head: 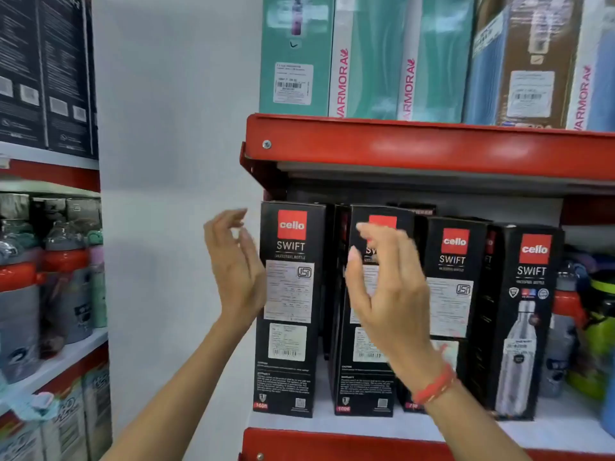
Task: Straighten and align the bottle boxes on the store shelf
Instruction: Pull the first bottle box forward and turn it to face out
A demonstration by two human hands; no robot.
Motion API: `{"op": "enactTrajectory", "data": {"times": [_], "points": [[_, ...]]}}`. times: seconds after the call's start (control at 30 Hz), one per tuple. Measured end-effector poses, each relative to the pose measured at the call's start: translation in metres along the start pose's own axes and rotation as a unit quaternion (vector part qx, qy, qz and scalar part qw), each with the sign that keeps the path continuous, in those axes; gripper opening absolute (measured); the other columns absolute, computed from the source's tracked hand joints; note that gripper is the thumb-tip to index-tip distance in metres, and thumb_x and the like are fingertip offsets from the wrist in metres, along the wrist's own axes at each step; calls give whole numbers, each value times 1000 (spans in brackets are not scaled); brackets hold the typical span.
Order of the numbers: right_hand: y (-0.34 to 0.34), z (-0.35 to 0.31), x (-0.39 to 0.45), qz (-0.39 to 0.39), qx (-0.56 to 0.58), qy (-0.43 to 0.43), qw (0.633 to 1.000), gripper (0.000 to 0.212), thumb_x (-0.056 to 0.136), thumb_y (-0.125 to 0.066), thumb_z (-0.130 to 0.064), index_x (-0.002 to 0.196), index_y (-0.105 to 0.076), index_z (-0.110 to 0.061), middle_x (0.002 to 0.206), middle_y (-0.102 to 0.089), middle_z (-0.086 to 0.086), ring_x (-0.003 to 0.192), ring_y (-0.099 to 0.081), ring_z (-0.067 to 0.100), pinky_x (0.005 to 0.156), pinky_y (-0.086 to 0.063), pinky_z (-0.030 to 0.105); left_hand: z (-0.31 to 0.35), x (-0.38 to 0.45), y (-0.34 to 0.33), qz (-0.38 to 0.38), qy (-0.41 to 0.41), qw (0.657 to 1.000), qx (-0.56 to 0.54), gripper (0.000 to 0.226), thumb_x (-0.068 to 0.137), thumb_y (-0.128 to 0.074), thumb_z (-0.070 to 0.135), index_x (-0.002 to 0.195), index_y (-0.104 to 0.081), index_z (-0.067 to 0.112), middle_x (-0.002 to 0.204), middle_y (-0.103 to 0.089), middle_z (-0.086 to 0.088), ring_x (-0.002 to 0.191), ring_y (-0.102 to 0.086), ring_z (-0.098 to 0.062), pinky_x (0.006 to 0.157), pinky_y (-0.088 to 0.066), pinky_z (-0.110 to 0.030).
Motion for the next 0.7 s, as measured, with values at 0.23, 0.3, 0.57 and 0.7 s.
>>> {"op": "enactTrajectory", "data": {"times": [0.23, 0.3, 0.57, 0.7], "points": [[-67, -34, -80, -253, -15, -205, 945, 81, 93, -46, -47, 154, -2, -17, 157, -22, 2, 135, -38, 16, 105, -35, 21, -72, -51, -8, -335, 448, 826, -74, 36, 101, -31, 34, 116, -61, 22, 100, -73, 5, 98, -65, -18, 77, -48, -33], [-80, -43, -87, -287, -9, -242, 927, 101, 89, -49, -54, 150, 22, -16, 160, -11, 5, 135, -37, 21, 105, -41, 30, -61, -59, -8, -364, 464, 797, -132, 43, 99, -27, 47, 115, -63, 31, 100, -76, 11, 98, -69, -11, 82, -49, -31], [-69, -58, -59, -270, 5, -247, 931, 127, 74, -60, -69, 145, 31, -15, 159, -4, 10, 142, -25, 27, 113, -31, 36, -35, -44, 21, -386, 415, 812, -140, 61, 88, -25, 70, 130, -46, 31, 122, -64, 6, 109, -63, -9, 79, -52, -31], [-65, -43, -49, -274, 77, -259, 923, 131, 67, -69, -66, 149, 25, -23, 160, -6, -1, 145, -20, 17, 115, -28, 34, -21, -40, 43, -352, 396, 832, -165, 46, 87, -46, 53, 117, -40, 18, 105, -73, -10, 91, -73, -19, 77, -58, -36]]}}
Point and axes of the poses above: each hand's wrist, its own x-axis towards the middle knuckle, its own y-axis out of the back of the hand, z = x × y, the point moved 4 cm from there along x, towards the middle knuckle
